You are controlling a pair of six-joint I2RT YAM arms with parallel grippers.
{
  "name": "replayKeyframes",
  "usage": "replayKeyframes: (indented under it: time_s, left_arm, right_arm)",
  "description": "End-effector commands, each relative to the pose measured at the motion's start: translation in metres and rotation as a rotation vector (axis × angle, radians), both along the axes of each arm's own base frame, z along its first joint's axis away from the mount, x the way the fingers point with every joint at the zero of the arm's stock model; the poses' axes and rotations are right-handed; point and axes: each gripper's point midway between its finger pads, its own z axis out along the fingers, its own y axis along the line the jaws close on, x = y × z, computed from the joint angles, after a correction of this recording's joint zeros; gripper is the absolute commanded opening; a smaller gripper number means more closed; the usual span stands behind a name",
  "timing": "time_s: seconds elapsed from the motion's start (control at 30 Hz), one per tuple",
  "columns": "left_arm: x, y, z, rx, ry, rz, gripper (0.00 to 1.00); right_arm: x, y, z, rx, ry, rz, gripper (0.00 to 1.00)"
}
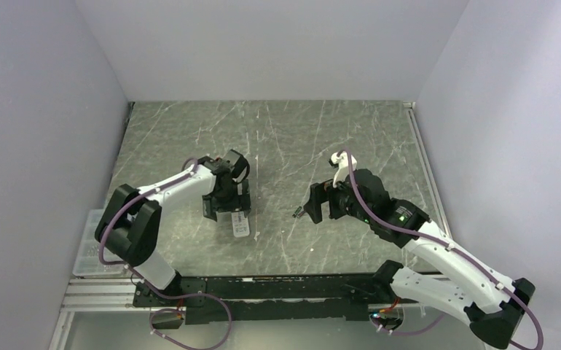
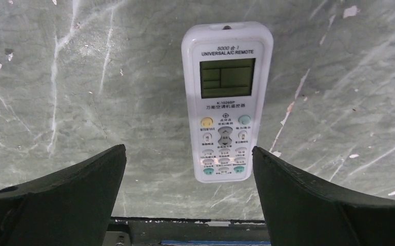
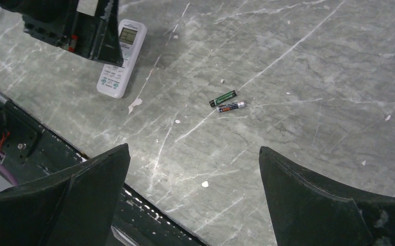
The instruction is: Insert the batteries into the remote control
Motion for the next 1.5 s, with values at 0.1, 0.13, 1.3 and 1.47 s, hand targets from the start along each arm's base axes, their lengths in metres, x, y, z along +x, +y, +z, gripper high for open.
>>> replayKeyframes:
  time_s: [0.1, 0.13, 1.3, 1.47]
  left_arm:
    - [0.012, -0.001, -0.005, 0.03, -0.023, 0.051, 0.99]
    - [0.013, -0.002, -0.008, 0.029, -0.02, 0.055, 0.99]
    - [0.021, -0.011, -0.002, 0.076, -0.041, 0.031, 0.92]
    - [0.021, -0.015, -0.005, 0.059, -0.035, 0.026, 0.92]
  right_arm:
    - [-0.003, 0.006, 0.009, 0.062, -0.022, 0.022, 1.0]
    - [-0.004, 0.006, 0.008, 0.062, -0.022, 0.023, 1.0]
    - [-0.01, 0.005, -0.007, 0.063, 0.003, 0.03, 1.0]
    - [-0.01, 0.006, -0.009, 0.068, 0.014, 0.03, 1.0]
